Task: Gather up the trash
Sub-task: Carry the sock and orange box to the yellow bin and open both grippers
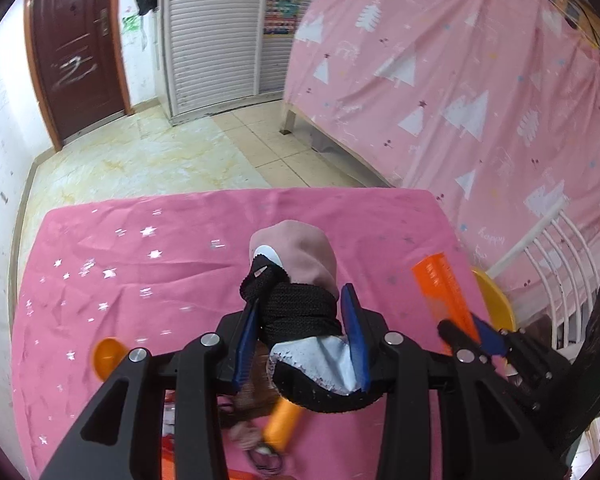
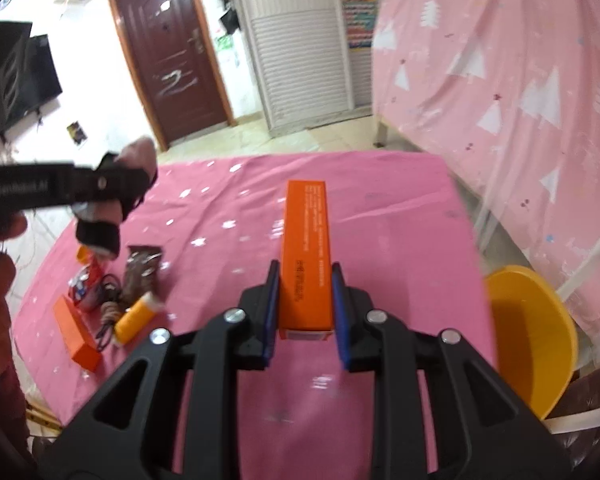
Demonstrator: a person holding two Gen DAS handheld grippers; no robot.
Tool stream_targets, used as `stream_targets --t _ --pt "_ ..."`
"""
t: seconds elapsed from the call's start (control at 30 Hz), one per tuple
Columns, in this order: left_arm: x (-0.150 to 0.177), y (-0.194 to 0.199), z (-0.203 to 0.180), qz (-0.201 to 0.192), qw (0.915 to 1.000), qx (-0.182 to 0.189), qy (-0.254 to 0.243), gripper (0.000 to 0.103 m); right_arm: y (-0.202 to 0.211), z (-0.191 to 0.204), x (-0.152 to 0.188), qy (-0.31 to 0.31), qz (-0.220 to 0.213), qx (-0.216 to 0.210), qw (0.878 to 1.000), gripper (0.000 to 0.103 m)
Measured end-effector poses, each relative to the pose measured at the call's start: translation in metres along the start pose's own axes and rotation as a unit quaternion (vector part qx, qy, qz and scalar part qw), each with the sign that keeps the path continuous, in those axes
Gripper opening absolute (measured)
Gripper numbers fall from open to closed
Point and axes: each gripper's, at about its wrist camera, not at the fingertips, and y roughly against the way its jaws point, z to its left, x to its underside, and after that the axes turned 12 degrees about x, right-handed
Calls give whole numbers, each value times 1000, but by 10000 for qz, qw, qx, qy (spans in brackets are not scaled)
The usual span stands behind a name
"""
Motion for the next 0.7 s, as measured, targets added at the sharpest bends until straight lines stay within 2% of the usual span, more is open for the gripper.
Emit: stream_targets --t 0.4,0.7 --pt "4 -44 -108 423 9962 468 -605 33 14 -116 20 -865 -131 539 9947 22" --pt "3 -73 -181 581 9915 575 -1016 33 5 -164 37 -1345 -84 561 9893 22"
